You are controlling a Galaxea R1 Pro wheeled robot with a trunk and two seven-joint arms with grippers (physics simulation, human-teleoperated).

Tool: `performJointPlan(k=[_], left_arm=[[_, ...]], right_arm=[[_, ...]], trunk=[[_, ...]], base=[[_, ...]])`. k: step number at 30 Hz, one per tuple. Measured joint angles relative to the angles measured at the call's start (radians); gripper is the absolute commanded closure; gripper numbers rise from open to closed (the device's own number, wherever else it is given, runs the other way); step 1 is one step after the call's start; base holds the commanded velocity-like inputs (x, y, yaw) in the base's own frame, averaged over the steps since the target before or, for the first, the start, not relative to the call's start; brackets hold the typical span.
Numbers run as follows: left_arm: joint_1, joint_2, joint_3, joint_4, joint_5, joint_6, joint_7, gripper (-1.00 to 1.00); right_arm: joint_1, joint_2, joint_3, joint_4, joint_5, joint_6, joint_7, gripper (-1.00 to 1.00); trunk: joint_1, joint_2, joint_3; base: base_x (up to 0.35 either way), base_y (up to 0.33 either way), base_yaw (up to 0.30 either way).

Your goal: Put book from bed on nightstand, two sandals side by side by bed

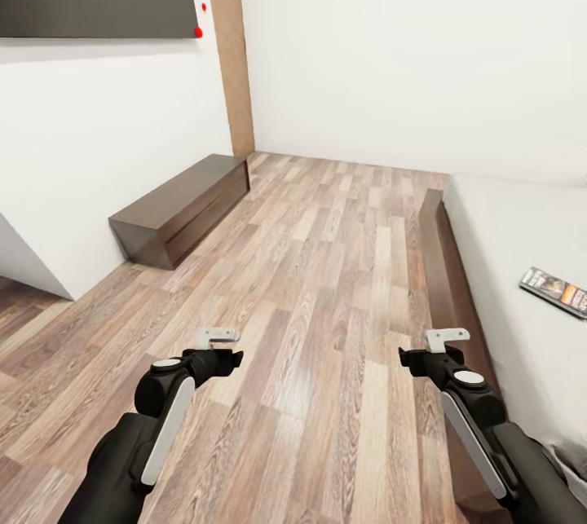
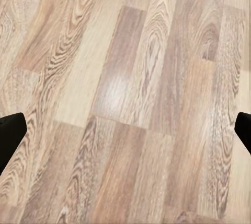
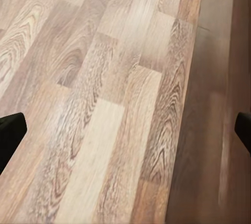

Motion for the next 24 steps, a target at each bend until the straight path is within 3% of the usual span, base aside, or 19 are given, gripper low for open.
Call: performJointPlan(k=[7, 24], left_arm=[[0.0, 0.0, 0.002, 0.0, 0.003, 0.001, -0.001, -1.0], [0.0, 0.0, 0.003, 0.0, 0.004, 0.001, -0.001, -1.0]], right_arm=[[0.0, 0.0, 0.0, 0.0, 0.0, 0.0, 0.0, -1.0], [0.0, 0.0, 0.0, 0.005, 0.0, 0.0, -0.001, -1.0]], trunk=[[-0.027, 0.049, 0.022], [-0.093, 0.168, 0.075]], base=[[0.121, 0.0, -0.006], [0.322, 0.0, 0.0]])
